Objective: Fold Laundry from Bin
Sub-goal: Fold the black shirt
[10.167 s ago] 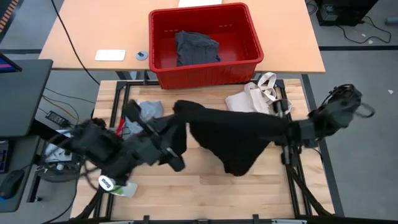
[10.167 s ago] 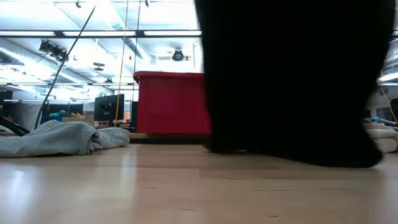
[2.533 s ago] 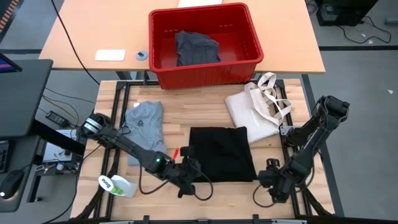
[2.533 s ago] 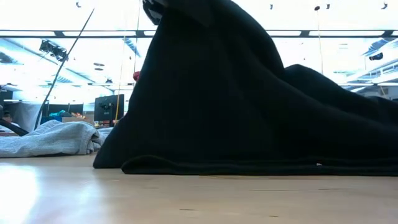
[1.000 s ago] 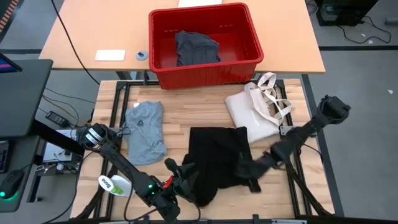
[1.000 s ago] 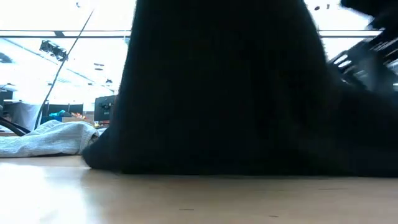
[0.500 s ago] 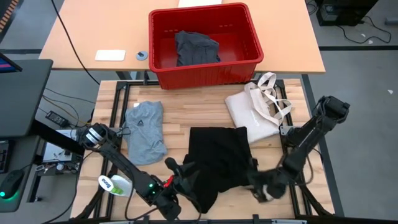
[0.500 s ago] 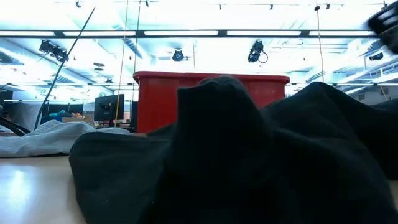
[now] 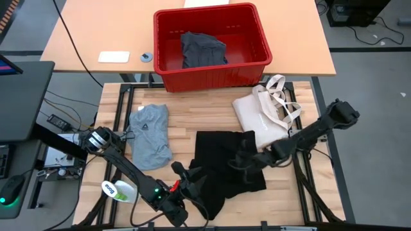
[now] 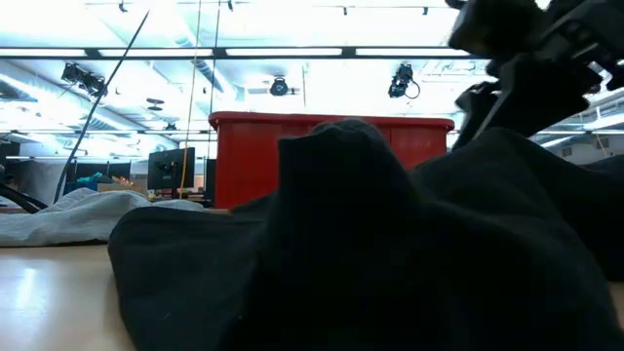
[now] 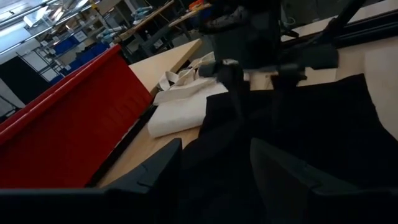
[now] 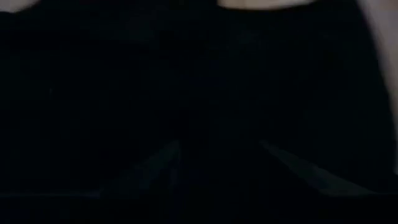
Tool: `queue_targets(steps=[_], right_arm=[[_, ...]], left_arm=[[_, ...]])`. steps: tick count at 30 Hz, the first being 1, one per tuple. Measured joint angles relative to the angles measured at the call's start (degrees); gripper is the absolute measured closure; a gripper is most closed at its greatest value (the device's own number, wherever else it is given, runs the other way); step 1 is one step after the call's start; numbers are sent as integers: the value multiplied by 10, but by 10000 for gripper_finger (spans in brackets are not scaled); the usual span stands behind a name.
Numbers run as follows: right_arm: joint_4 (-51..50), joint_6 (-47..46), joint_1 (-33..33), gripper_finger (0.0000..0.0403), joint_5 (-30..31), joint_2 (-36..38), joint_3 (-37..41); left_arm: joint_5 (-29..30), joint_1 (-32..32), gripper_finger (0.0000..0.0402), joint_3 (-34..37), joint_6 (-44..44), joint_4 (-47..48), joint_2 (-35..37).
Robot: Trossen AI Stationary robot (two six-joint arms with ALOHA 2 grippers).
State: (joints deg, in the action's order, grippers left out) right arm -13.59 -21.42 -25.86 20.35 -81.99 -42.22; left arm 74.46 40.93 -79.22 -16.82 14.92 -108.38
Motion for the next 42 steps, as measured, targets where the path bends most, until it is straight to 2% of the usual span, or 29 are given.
queue_targets(steps=[6, 14, 16, 18, 22, 24, 28, 31, 37, 42], right_arm=[[118, 121, 47, 186, -89, -75, -1], [98, 141, 76, 194, -95, -99, -3], [99, 142, 76, 215, -98, -100, -3], [99, 141, 75, 252, -97, -100, -3], [98, 137, 64, 363, -98, -100, -4], [90, 136, 53, 389, -105, -96, -7], [46, 110, 19, 381, -87, -68, -38], [-10, 98, -19, 391, -75, -47, -78], [-70, 45, -113, 390, -103, -38, -145], [-75, -27, -191, 391, -140, -41, -152]], left_arm=[[0, 0, 209, 0, -1, 2, 0], [-5, 1, 209, 0, -4, 5, 0], [-5, 1, 209, 0, -4, 8, 0], [-6, 1, 209, 0, -5, 11, 0], [-6, 1, 209, 0, -7, 12, 0], [-6, 2, 209, 0, -7, 12, 0], [-6, 2, 209, 0, -7, 12, 0], [-6, 2, 209, 0, -7, 12, 0], [-6, 2, 209, 0, -8, 12, 0], [-9, 2, 209, 0, -11, 12, 0]])
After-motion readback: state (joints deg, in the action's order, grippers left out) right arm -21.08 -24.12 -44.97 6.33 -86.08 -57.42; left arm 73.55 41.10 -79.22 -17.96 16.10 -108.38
